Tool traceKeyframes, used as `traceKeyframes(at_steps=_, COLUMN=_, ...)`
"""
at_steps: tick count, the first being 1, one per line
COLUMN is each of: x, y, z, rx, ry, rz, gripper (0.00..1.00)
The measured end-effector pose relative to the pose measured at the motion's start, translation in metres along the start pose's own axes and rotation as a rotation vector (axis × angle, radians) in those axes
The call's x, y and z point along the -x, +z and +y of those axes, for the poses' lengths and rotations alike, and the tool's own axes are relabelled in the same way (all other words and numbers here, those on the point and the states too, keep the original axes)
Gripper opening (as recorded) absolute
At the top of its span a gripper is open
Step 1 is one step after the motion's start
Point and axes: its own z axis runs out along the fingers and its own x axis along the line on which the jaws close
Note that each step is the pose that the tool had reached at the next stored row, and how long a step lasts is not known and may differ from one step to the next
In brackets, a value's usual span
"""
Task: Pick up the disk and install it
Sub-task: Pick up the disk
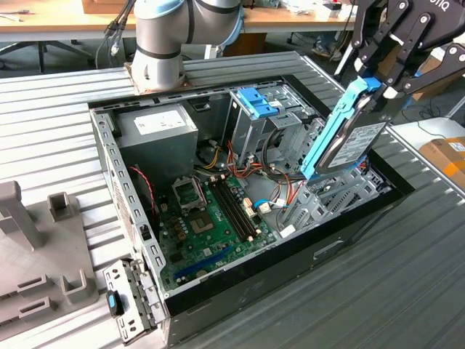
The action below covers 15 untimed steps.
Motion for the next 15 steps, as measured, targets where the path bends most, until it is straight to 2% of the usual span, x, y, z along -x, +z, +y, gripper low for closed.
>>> traceKeyframes(at_steps=1, x=0.0, y=0.0001, z=-0.0005, rx=0.0, ry=0.0, rz=0.0, gripper=0.36)
traceKeyframes(at_steps=6, x=0.0005, y=0.0015, z=-0.0122, rx=0.0005, ry=0.005, rz=0.0002, gripper=0.36)
traceKeyframes(at_steps=9, x=0.0001, y=0.0035, z=-0.0156, rx=0.0002, ry=0.015, rz=0.0002, gripper=0.36)
traceKeyframes(at_steps=15, x=-0.009, y=0.0077, z=-0.0185, rx=-0.0003, ry=0.032, rz=0.0001, gripper=0.36)
